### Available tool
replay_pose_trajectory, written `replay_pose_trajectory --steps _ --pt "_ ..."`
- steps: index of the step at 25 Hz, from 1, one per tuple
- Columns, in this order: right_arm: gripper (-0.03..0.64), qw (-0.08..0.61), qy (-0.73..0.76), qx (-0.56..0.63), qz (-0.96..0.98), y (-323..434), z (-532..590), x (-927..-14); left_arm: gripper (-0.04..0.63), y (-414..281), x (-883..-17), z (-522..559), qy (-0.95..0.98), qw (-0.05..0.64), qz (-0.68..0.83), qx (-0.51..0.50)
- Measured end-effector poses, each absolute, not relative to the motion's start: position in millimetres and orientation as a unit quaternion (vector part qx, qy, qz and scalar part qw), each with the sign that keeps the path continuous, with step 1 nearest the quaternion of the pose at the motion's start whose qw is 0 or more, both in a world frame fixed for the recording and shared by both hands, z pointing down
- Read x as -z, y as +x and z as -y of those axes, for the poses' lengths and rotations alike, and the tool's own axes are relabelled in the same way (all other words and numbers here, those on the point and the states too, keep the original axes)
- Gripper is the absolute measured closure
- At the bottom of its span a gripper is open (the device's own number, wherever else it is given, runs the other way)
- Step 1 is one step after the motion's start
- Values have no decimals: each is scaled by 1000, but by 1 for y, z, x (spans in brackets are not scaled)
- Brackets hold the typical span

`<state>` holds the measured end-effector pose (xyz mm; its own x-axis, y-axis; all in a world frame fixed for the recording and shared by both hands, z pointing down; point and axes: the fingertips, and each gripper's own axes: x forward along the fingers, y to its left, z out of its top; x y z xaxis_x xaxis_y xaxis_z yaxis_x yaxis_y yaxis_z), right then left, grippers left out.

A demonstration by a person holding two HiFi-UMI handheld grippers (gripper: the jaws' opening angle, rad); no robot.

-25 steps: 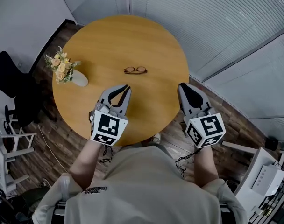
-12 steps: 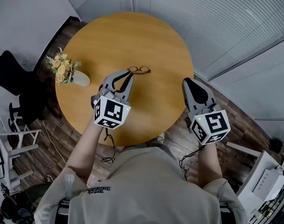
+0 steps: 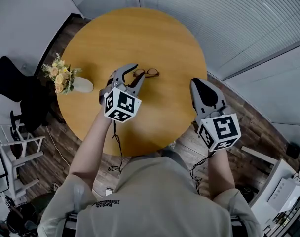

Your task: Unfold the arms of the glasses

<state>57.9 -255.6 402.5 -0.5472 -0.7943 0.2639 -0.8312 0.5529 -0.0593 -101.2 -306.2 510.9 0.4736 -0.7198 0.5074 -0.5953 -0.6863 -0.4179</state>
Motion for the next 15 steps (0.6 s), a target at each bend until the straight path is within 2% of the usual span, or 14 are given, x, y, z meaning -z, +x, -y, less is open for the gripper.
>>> replay_pose_trajectory --steps 3,10,15 --pt "580 111 463 -95 874 54 263 -414 448 -106 -530 322 -852 74 -390 341" --pt "580 124 457 -102 875 48 279 -434 437 -109 -584 342 -827 123 -360 414" --pt "580 137 455 -114 873 39 290 -455 425 -114 -625 352 -827 94 -355 426"
